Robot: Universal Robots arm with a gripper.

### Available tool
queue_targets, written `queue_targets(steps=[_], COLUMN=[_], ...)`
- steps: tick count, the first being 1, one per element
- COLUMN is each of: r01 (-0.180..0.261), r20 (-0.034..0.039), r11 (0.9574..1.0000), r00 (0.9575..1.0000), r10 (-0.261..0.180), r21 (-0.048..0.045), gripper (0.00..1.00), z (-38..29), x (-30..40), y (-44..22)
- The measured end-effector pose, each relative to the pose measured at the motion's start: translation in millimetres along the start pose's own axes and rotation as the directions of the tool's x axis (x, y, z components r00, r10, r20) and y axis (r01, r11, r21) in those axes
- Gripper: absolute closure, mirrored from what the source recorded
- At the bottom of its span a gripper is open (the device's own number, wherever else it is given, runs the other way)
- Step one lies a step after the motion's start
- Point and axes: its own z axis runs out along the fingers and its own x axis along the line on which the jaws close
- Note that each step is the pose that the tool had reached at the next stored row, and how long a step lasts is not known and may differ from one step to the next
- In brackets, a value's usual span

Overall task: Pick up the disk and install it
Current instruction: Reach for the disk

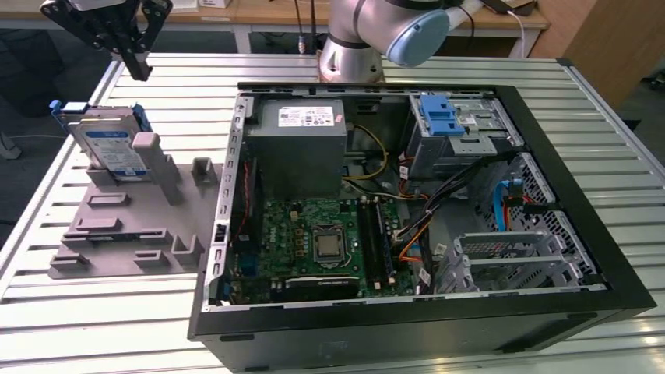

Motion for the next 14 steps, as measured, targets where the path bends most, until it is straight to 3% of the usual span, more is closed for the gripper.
queue_targets(steps=[14], r01=[0.0], r20=[-0.0001], r11=[1.0], r00=[1.0], r10=[0.0], r21=[0.0], gripper=[0.89], z=[0.5], x=[3.0], y=[-0.3])
